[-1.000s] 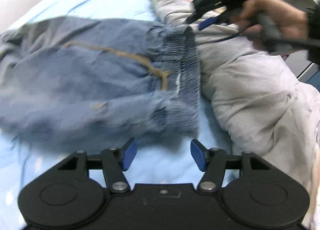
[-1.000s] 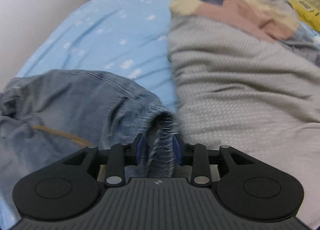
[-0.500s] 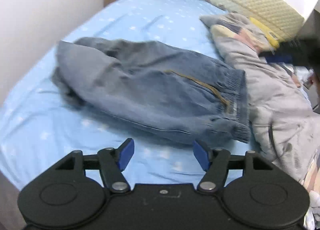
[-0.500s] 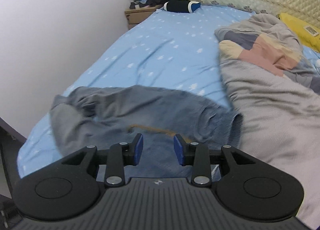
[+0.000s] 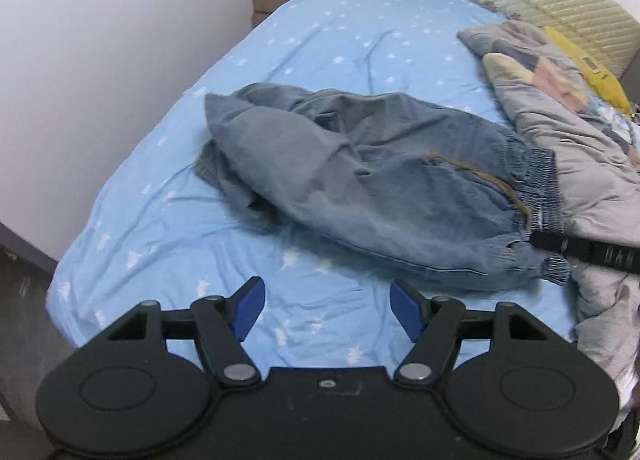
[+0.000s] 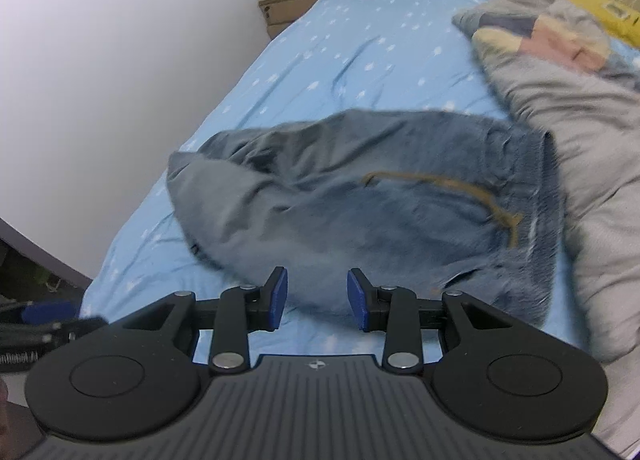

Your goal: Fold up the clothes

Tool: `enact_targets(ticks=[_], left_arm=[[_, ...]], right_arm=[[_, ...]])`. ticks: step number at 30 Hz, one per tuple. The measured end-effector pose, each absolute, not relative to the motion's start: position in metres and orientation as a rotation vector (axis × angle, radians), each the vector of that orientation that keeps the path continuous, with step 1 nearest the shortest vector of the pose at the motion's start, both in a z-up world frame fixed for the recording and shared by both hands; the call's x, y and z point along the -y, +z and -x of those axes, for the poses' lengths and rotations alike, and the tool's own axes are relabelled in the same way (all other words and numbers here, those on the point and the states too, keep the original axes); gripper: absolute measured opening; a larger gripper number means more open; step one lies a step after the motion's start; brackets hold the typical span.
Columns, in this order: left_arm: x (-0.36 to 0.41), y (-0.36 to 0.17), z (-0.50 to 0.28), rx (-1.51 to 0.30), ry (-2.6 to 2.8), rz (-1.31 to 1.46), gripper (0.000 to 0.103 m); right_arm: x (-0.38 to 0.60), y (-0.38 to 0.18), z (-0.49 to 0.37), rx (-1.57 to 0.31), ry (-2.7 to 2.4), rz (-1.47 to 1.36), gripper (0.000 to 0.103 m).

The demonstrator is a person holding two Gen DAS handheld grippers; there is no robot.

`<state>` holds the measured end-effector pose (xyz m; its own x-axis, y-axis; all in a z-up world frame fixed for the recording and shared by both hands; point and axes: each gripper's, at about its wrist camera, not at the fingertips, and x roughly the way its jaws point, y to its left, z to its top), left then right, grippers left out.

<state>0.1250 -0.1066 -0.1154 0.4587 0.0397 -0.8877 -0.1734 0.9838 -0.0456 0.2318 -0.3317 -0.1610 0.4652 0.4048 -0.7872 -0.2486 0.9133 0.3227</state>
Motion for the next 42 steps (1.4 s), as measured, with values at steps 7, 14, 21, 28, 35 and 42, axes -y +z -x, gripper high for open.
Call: enact_targets(ticks=[7,14,21,28,35,42], left_arm=[[0.056,-0.117,-0.153,-1.113,0.17,0.197,0.068],[-0.009,-0.157,-0.214,-1.168,0.12,0.204,0.07],[-0.075,-0.215,-0.301,-1.186,0.004,0.181,0.07],[-0.127,-0.301,-0.352,-1.271,-0.031,0.251,0.07],[-0.144,-0.341,-0.351,-1.305,-0.065,0.329,0.073],[-0.144,-0.343,-0.344,-1.299,-0.075,0.347,0.073]], right_arm=[[0.283,-0.19,-0.224,-1.121,0.419,-0.285,0.036],[0.226,-0.216,-0.235,-1.164,0.338,-0.459,0.036],[0.168,-0.276,-0.263,-1.17,0.133,-0.74,0.036],[0.137,-0.33,-0.279,-1.094,-0.018,-0.958,0.045],[0.117,-0.372,-0.28,-1.066,-0.096,-1.104,0.063],[0.117,-0.382,-0.257,-1.1,-0.09,-1.222,0.066]])
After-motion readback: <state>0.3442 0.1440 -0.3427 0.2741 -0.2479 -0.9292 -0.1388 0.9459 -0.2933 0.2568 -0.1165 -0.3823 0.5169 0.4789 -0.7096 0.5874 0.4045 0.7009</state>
